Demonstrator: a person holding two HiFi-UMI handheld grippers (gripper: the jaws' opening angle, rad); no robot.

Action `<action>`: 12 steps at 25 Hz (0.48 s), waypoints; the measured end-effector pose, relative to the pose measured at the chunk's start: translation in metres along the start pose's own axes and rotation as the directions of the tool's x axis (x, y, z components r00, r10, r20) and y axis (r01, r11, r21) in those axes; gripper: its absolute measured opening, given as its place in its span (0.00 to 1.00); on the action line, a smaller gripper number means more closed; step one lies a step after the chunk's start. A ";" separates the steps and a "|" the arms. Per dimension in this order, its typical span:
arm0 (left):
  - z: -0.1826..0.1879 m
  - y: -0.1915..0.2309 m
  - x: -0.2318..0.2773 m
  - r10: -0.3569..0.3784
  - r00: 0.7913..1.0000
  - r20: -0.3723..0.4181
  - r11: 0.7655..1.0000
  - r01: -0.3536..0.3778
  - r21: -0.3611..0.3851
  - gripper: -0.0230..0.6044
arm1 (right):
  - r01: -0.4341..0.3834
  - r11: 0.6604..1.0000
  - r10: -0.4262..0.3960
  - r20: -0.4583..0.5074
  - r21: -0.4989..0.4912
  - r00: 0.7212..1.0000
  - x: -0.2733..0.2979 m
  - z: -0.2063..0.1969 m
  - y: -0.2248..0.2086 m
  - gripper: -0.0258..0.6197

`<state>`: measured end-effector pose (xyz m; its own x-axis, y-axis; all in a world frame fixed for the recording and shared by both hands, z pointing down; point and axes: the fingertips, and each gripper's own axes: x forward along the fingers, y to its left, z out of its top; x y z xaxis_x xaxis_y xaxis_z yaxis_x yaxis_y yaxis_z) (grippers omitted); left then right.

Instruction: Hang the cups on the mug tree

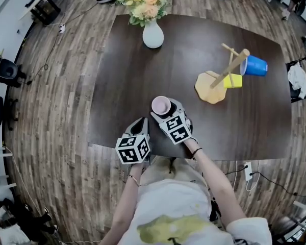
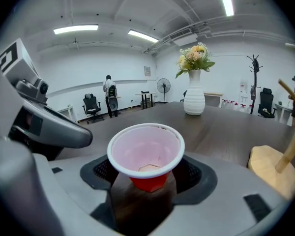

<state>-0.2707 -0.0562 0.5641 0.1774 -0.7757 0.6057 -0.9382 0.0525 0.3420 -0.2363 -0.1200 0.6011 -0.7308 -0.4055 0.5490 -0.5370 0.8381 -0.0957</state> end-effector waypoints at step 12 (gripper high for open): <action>0.008 0.005 0.008 -0.030 1.000 0.002 0.999 0.030 0.021 0.06 | 0.039 0.996 -0.043 0.051 0.079 0.998 -0.006 0.013 -0.013 0.53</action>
<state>-0.2762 -0.0671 0.5653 0.2052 -0.7779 0.5940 -0.9385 0.0159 0.3450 -0.2304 -0.1332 0.5882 -0.7279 -0.4593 0.5091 -0.5963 0.7906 -0.1394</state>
